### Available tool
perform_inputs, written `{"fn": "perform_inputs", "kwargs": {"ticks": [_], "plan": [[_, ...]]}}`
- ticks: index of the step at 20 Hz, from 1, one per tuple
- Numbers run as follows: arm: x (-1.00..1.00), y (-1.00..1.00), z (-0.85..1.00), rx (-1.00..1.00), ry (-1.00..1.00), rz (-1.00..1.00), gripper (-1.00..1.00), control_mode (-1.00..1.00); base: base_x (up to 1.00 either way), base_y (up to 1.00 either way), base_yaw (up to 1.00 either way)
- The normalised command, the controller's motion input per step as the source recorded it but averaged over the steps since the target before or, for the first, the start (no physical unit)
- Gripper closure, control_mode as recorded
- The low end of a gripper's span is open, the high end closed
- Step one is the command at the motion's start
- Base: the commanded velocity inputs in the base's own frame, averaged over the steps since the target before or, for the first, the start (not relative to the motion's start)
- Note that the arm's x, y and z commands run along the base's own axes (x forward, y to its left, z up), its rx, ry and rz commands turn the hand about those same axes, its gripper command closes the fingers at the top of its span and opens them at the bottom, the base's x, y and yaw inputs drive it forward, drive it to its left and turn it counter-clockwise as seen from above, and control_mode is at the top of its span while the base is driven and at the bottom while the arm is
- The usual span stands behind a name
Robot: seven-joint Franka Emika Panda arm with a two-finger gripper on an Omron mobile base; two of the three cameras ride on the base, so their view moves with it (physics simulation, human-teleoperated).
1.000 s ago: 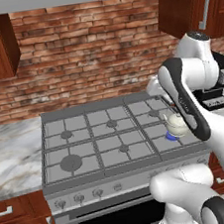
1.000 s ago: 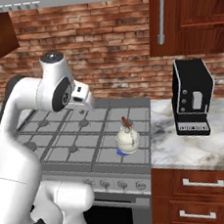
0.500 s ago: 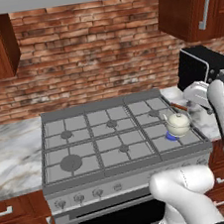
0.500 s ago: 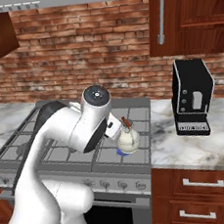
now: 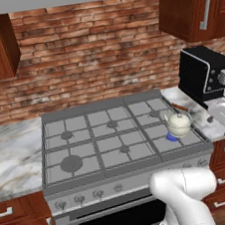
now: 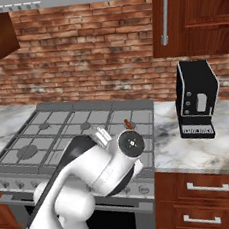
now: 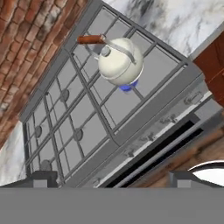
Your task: Lower the heat of the kettle.
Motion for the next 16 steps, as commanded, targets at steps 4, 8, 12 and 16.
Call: {"fn": "perform_inputs", "kwargs": {"ticks": [4, 8, 12, 16], "plan": [[-0.29, -0.34, -0.57, 0.25, 0.07, -0.19, -1.00, -1.00, 0.00, 0.00, 0.00], [-0.30, -0.40, -0.50, 0.16, 0.02, -0.15, -1.00, -1.00, 0.00, 0.00, 0.00], [0.00, -0.18, -0.59, 0.03, -0.05, -0.05, -1.00, -1.00, 0.00, 0.00, 0.00], [-0.01, -0.13, -0.72, 0.02, -0.25, -0.06, -1.00, -1.00, 0.00, 0.00, 0.00]]}}
